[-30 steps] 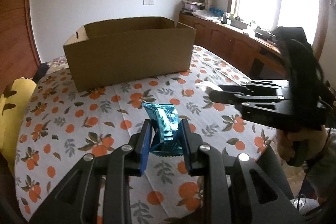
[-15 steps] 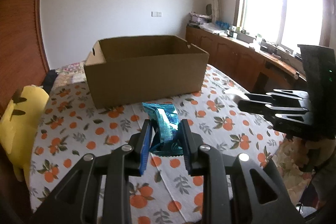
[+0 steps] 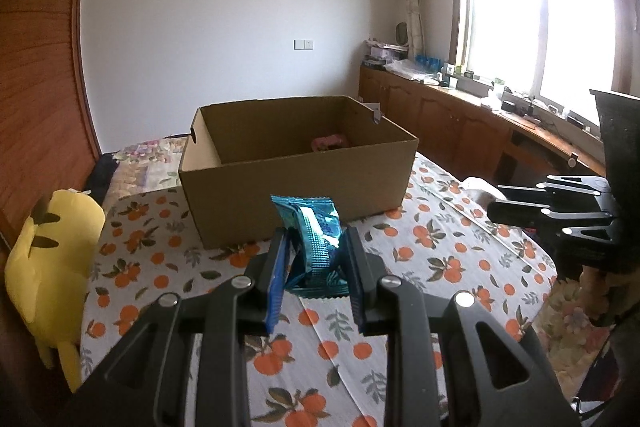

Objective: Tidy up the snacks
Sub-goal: 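Carry both held snacks into the cardboard box and open both tools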

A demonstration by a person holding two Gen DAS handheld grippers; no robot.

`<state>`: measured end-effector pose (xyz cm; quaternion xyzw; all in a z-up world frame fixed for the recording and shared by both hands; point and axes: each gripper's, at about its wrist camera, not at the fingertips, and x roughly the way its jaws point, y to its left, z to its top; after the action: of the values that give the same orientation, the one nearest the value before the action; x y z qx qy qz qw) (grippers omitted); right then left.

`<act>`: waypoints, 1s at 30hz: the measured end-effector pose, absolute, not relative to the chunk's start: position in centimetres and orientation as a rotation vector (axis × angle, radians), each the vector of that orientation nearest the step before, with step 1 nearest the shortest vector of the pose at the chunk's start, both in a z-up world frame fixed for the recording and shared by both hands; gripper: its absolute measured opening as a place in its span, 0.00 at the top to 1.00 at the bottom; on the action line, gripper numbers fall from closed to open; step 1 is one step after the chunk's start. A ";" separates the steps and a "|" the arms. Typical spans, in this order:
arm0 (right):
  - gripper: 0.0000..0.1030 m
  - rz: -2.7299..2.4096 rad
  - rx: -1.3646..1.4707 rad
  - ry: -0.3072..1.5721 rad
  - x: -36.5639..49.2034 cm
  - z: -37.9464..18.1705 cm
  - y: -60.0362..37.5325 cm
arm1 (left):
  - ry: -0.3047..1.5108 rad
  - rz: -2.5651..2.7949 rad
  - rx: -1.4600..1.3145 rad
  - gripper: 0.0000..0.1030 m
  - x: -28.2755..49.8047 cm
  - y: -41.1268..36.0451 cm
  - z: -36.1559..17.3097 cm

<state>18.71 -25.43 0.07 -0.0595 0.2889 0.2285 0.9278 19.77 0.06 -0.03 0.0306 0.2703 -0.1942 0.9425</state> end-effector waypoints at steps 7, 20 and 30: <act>0.81 0.472 -0.106 0.598 21.0 -0.1 -25.0 | 0.556 -0.395 0.055 0.76 22.3 0.2 -0.6; 0.81 0.481 -0.098 0.634 26.0 -1.7 -24.4 | 0.577 -0.423 0.036 0.76 26.9 -0.2 -2.1; 0.81 0.492 -0.161 0.595 29.9 0.9 -23.3 | 0.524 -0.427 0.075 0.76 31.3 -0.5 1.2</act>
<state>29.93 -23.31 0.93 -0.0783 0.2898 0.2398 0.9232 31.26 -0.46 1.16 0.0369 0.2571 -0.2093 0.9427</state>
